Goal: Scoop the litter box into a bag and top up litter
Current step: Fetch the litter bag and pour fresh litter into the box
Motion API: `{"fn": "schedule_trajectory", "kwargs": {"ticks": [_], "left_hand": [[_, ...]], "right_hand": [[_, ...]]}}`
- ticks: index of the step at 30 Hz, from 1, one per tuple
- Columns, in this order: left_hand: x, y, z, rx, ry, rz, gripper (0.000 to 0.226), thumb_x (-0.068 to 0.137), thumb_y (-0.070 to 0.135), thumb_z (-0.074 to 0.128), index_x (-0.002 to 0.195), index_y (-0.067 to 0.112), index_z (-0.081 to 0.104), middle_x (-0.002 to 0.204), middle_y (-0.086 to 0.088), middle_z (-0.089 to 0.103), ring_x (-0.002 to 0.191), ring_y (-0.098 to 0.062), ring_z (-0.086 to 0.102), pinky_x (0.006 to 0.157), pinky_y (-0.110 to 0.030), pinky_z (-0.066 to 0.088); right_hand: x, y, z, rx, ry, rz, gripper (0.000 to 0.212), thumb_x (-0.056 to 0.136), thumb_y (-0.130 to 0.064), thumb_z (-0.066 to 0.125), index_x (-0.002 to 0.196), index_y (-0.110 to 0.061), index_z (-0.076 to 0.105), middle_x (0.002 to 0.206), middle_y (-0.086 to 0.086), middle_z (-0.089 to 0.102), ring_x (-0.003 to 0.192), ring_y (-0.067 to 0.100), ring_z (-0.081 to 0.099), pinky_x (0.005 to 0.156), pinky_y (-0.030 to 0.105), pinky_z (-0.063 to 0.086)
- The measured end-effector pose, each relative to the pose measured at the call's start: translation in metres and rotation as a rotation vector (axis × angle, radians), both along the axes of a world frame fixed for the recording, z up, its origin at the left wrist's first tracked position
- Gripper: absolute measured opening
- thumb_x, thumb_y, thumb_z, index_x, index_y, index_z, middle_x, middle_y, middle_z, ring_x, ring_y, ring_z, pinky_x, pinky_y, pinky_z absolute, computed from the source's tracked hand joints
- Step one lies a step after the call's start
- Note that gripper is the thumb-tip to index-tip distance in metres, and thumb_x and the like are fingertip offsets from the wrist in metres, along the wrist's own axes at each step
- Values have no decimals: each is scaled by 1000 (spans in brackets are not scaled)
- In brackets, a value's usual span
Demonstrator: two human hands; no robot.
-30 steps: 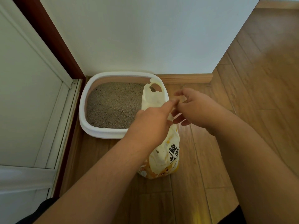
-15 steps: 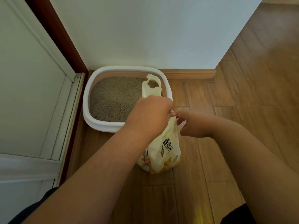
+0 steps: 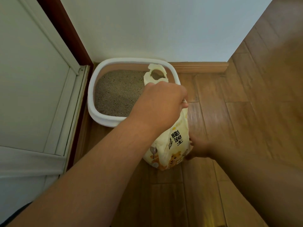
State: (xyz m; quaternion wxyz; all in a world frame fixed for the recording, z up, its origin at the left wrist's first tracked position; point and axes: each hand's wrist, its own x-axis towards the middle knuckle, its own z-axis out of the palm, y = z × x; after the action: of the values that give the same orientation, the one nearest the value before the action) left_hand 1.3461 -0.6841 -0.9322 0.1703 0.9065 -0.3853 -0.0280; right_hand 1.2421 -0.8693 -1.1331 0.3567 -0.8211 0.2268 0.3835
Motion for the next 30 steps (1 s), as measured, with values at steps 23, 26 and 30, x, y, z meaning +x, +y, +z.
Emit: {"fn": "schedule_trajectory", "kwargs": {"ticks": [23, 26, 30], "left_hand": [[9, -3, 16, -60, -15, 72, 20, 102, 36, 56, 109, 30, 74, 94, 13, 68, 100, -13, 62, 93, -37, 47], [7, -5, 17, -146, -80, 53, 18, 101, 35, 58, 103, 28, 74, 95, 9, 73, 95, -18, 66, 88, -41, 49], [5, -10, 23, -259, -136, 44, 14, 98, 35, 63, 98, 28, 75, 90, 8, 74, 90, -19, 67, 84, -42, 50]], "right_hand": [[-19, -17, -53, 226, -186, -70, 103, 62, -37, 95, 147, -43, 38, 129, -13, 65, 119, 9, 63, 96, 37, 59], [-28, -13, -39, 224, -230, -111, 93, 70, -28, 92, 145, -40, 39, 130, -7, 63, 118, 13, 64, 91, 37, 61], [-42, -12, -21, 190, -257, -129, 87, 72, -21, 88, 141, -40, 37, 129, -1, 61, 114, 21, 66, 83, 41, 63]]}}
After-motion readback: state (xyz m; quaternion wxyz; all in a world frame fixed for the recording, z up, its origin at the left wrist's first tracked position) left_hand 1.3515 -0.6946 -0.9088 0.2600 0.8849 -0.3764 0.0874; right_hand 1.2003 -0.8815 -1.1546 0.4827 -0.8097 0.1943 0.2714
